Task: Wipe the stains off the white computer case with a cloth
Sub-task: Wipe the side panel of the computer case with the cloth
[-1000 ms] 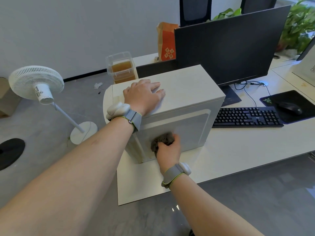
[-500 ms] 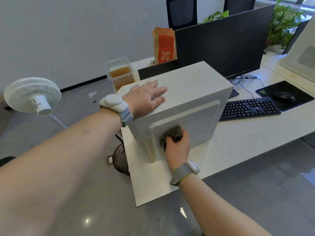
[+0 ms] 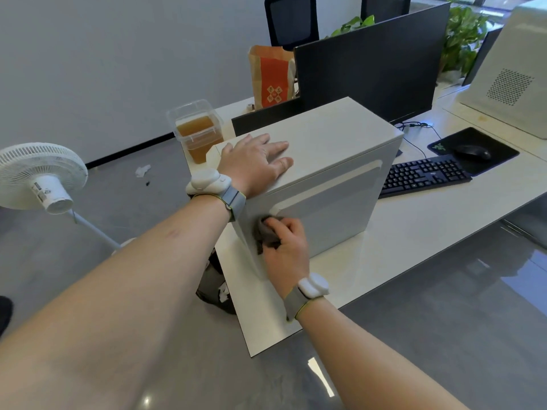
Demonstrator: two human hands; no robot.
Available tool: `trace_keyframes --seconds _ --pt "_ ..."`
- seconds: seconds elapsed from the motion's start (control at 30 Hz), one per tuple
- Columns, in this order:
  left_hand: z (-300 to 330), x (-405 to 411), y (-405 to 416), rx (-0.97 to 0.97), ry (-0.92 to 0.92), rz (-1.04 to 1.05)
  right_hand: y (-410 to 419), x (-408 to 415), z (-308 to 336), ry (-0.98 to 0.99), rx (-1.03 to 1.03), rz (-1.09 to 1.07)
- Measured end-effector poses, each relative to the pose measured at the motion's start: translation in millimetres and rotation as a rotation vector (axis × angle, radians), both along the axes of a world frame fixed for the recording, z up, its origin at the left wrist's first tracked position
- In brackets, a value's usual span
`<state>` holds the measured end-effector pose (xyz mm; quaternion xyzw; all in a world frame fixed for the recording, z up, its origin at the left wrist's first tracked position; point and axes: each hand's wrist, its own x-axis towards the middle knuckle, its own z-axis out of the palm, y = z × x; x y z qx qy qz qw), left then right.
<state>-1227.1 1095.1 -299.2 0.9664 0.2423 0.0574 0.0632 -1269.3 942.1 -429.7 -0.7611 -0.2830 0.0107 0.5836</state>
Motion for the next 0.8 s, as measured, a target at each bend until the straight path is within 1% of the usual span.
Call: trace_keyframes --seconds 0.07,0.1,0.13,0.2,0.23,0.3,0.37,0.4,0.43,0.5,0.53,0.57,0.67,0.7,0.73,0.8 --pt "0.2 -0.9 -0.1 0.005 -0.006 -0.001 -0.4 -3.8 -13.1 0.073 -0.08 0.01" --pt "-0.3 -1.1 -0.2 0.003 -0.015 0.001 -1.7 -6.5 -16.3 0.111 -0.083 0.003" --pt "-0.9 -1.0 -0.2 0.005 -0.022 0.002 -1.9 -9.7 -16.0 0.107 -0.05 -0.016" --pt "-1.3 -0.1 -0.2 0.008 -0.029 -0.002 0.4 -19.2 -7.2 0.015 0.025 -0.035" --pt "-1.4 -0.3 -0.2 0.005 -0.033 0.0 3.8 -22.8 -6.4 -0.02 0.025 -0.024" --pt "-1.0 -1.0 -0.1 0.003 -0.034 0.003 8.7 -19.4 -15.2 -0.003 -0.05 0.011" --pt "0.1 -1.3 0.3 0.004 -0.034 0.003 8.3 -16.3 -24.1 0.106 -0.164 0.046" --pt "0.6 -1.8 -0.1 -0.002 -0.033 0.0 7.3 -16.4 -25.0 0.14 -0.186 0.05" --pt "1.1 -2.0 -1.1 -0.005 -0.035 -0.003 6.8 -16.8 -22.5 0.138 -0.151 0.035" --pt "1.0 -1.5 -1.6 0.006 -0.036 -0.004 6.3 -21.9 -10.9 0.048 -0.005 -0.019" --pt "1.2 -1.5 -1.3 0.008 -0.038 -0.002 8.4 -23.3 -9.9 0.013 0.01 -0.026" --pt "1.8 -1.4 -0.7 0.005 -0.041 -0.001 10.4 -19.9 -13.8 0.021 -0.027 -0.005" --pt "2.0 -2.3 -2.1 -0.001 -0.036 0.0 2.0 -7.3 -32.7 0.213 -0.335 0.125" --pt "2.3 -3.1 -3.0 -0.006 -0.035 0.001 -2.5 -5.2 -35.6 0.264 -0.363 0.105" --pt "2.4 -3.0 -3.0 -0.007 -0.038 0.001 -6.8 -3.5 -33.0 0.299 -0.317 0.052" --pt "2.1 -2.2 -2.2 -0.006 -0.042 0.003 -11.7 -2.5 -18.4 0.288 -0.081 -0.092"
